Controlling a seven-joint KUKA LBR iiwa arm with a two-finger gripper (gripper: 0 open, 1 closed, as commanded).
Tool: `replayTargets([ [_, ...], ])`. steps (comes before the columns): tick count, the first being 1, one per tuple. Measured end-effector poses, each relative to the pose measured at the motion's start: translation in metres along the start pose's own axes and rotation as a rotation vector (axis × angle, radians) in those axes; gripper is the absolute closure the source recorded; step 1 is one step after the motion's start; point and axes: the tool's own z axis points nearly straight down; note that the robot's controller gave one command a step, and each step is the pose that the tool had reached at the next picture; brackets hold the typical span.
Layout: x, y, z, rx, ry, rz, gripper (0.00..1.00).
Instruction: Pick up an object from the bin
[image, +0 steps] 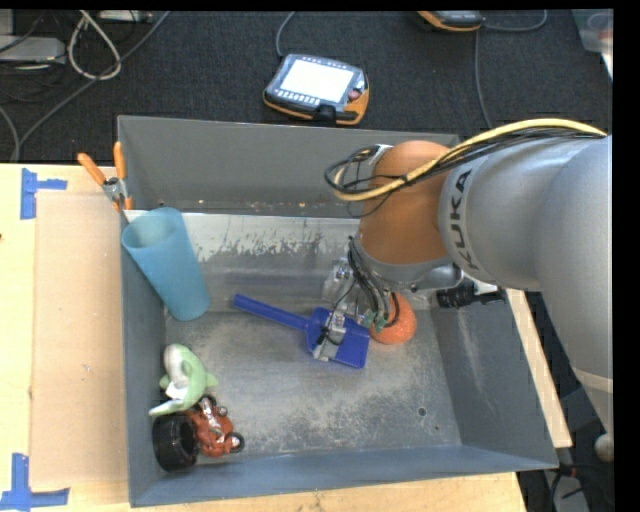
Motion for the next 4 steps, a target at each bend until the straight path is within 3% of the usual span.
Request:
replayTargets([
  [1, 0.002, -0.006, 0.050, 0.005, 0.021, -0.074, 0.00],
  [2, -0.009, 0.002, 0.059, 0.000, 0.000, 0.087, 0.00],
  [3, 0.001, -0.005, 0.050, 0.004, 0.019, -0.068, 1.00],
  [4, 0.001, -0.005, 0.050, 0.004, 0.019, -0.068, 1.00],
])
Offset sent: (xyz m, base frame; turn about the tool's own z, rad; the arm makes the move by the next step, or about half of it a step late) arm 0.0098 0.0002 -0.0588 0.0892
